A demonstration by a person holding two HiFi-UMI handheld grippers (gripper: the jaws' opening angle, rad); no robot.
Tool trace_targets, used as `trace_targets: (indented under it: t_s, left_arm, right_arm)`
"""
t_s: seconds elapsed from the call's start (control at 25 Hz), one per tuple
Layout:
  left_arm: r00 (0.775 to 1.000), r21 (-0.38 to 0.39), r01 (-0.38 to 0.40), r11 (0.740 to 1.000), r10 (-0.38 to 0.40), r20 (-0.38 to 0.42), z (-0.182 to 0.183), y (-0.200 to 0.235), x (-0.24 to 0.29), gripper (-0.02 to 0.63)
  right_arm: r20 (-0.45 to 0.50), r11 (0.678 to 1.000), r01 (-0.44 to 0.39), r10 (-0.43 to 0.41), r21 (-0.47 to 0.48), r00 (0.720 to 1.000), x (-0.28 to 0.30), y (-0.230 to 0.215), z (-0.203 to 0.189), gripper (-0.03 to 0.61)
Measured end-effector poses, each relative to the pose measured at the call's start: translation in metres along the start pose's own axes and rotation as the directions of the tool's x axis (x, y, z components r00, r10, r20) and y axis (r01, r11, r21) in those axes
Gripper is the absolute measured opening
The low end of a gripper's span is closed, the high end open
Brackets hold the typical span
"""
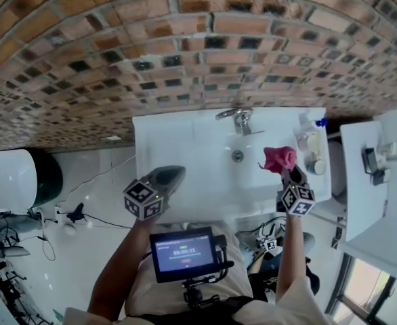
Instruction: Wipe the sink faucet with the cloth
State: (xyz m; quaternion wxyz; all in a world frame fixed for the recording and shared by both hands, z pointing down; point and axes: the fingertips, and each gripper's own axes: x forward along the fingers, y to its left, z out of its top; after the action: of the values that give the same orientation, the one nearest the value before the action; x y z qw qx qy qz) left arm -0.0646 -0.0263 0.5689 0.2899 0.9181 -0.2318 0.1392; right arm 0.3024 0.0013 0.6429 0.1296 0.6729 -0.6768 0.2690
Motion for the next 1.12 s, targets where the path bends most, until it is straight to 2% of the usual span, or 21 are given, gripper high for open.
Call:
trace_targets:
  t_s: [0.16,0.32,0.6,0.76,0.96,1.12]
  left_arm:
    - [1.0,0.002,-0.018,1.0,0.018,-0.003,-0.002,0.004,0.004,-0.006]
    - [0.999,-0.003,-0.036,0.999,0.036,-0.016,-0.008,0.007,0.011,-0.006]
    - [0.998,-0.06,-0.042,0.997,0.039,-0.041,-0.031,0.005,0.017,-0.006]
    - [0.998,-0.068,-0.039,0.997,0.036,-0.046,-0.036,0.004,0.02,-0.006]
    - [0.998,-0.06,-0.036,0.998,0.032,-0.056,-0.036,0.004,0.017,-0.006]
    - [0.997,-0.046,-0.045,0.998,0.042,-0.069,-0.033,0.007,0.006,-0.006]
  right_arm:
    - [-0.07,0.997,0.048,-0.044,0.067,0.997,-0.015,-0.001,-0.05,0.067]
    - [-0.09,0.99,0.006,0.007,0.141,0.996,-0.019,0.015,-0.076,0.067]
    - [-0.104,0.986,-0.042,0.059,0.161,0.993,-0.011,0.029,-0.081,0.067]
    - [-0.11,0.979,-0.066,0.088,0.195,0.99,-0.001,0.03,-0.077,0.067]
    - [-0.146,0.93,-0.036,0.095,0.366,0.985,0.041,0.022,-0.086,0.069]
    - [-0.16,0.84,-0.023,0.13,0.542,0.979,0.102,0.012,-0.11,0.069]
